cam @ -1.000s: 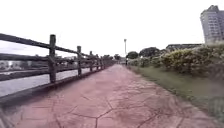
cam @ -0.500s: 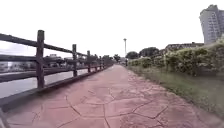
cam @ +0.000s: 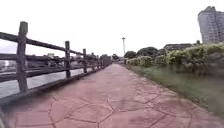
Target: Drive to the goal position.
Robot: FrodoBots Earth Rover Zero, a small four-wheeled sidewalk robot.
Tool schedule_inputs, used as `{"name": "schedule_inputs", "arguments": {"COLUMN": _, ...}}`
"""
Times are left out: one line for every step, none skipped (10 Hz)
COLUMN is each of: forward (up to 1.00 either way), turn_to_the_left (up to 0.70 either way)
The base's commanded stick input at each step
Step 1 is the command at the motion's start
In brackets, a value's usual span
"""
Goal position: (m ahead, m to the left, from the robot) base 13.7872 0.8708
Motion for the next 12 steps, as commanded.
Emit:
{"name": "schedule_inputs", "arguments": {"forward": 1.00, "turn_to_the_left": 0.00}}
{"name": "schedule_inputs", "arguments": {"forward": 1.00, "turn_to_the_left": 0.00}}
{"name": "schedule_inputs", "arguments": {"forward": 1.00, "turn_to_the_left": 0.00}}
{"name": "schedule_inputs", "arguments": {"forward": 1.00, "turn_to_the_left": 0.00}}
{"name": "schedule_inputs", "arguments": {"forward": 1.00, "turn_to_the_left": 0.00}}
{"name": "schedule_inputs", "arguments": {"forward": 1.00, "turn_to_the_left": -0.35}}
{"name": "schedule_inputs", "arguments": {"forward": 1.00, "turn_to_the_left": -0.38}}
{"name": "schedule_inputs", "arguments": {"forward": 1.00, "turn_to_the_left": -0.07}}
{"name": "schedule_inputs", "arguments": {"forward": 1.00, "turn_to_the_left": 0.00}}
{"name": "schedule_inputs", "arguments": {"forward": 1.00, "turn_to_the_left": 0.00}}
{"name": "schedule_inputs", "arguments": {"forward": 1.00, "turn_to_the_left": 0.00}}
{"name": "schedule_inputs", "arguments": {"forward": 1.00, "turn_to_the_left": 0.00}}
